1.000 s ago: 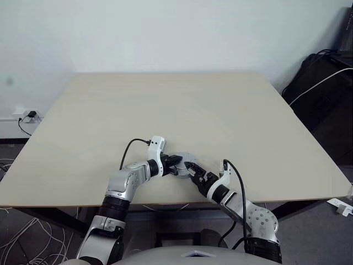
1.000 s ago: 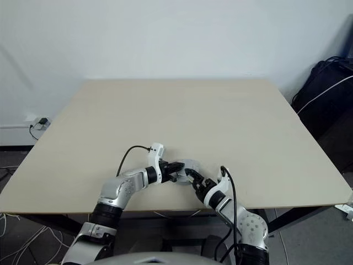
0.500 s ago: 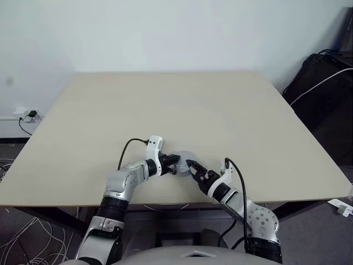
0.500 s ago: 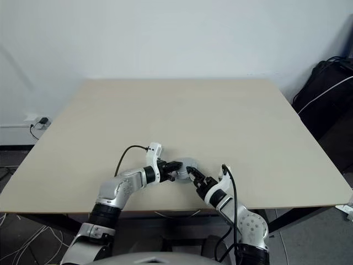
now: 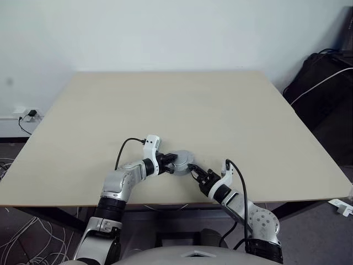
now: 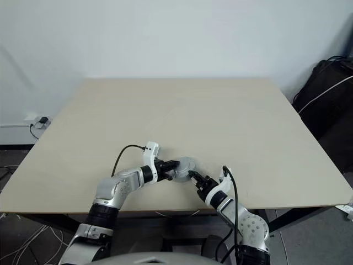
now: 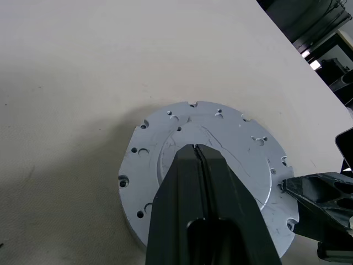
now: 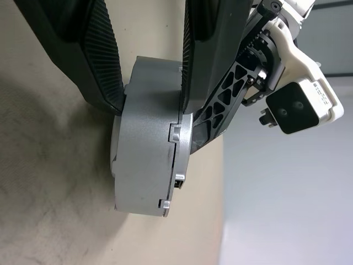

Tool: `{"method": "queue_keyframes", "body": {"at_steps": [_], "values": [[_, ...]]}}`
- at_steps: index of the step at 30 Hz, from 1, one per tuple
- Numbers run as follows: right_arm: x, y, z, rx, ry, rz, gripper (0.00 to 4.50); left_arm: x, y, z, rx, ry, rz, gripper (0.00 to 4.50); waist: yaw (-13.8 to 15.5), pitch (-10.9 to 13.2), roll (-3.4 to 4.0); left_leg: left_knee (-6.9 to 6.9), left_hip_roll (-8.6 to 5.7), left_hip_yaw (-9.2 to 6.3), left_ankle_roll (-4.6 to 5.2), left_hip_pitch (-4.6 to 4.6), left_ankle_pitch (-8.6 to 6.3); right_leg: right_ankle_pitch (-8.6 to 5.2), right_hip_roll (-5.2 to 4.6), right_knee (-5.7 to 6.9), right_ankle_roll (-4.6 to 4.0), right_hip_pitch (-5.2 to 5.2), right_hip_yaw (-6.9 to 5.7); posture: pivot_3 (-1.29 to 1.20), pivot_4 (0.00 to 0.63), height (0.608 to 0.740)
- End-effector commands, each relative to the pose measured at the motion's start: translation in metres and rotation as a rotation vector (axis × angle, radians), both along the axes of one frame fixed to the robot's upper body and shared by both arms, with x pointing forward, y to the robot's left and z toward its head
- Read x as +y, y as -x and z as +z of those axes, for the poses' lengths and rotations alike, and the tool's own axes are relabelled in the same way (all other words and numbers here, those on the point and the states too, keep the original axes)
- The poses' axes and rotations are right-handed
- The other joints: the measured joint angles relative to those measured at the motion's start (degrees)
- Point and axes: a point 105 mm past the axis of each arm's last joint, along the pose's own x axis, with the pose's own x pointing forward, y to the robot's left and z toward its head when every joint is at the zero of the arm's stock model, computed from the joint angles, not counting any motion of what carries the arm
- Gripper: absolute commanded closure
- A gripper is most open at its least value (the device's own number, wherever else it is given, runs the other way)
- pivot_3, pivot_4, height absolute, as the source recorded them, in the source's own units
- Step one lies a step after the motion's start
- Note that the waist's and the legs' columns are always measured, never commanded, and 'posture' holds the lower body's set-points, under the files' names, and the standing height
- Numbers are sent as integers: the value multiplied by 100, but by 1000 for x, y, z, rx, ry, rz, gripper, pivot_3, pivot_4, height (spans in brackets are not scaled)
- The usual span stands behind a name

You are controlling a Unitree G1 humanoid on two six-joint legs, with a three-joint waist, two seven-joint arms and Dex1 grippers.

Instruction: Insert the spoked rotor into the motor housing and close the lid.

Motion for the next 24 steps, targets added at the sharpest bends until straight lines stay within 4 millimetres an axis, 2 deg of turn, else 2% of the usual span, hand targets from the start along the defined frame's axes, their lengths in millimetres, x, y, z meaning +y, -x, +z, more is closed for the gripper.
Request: {"method": "queue_keyframes", "body": {"at_steps": [1, 19, 20, 21, 24], "values": [[13, -13, 29, -125, -59, 19, 3250, -2, 18, -26, 121, -42, -27, 4500, 0, 0, 0, 0, 0, 0, 0, 0, 0, 0, 0, 0, 1, 0, 0, 0, 0, 740], [21, -21, 33, -151, -73, 33, 3251, -3, 18, -26, 118, -44, -32, 4500, -19, -2, 2, 0, 0, 0, 0, 6, 0, -2, 4, 4, 5, 2, 3, 0, 0, 740], [21, -22, 33, -151, -73, 32, 2539, -3, 18, -26, 118, -44, -32, 4500, -22, -2, 2, 0, 1, 0, 0, 8, 0, -2, 5, 4, 5, 3, 3, 0, 0, 740], [21, -23, 33, -152, -73, 31, 2378, -3, 18, -26, 118, -44, -32, 4500, -19, -3, 3, 0, 1, 0, 0, 9, 0, -2, 6, 5, 6, 3, 3, 0, 0, 740], [22, -23, 33, -154, -71, 31, 1403, -3, 18, -26, 119, -45, -33, 4500, -13, -3, 3, 0, 1, 0, 0, 9, 0, -2, 6, 4, 5, 4, 2, 0, 0, 740]]}}
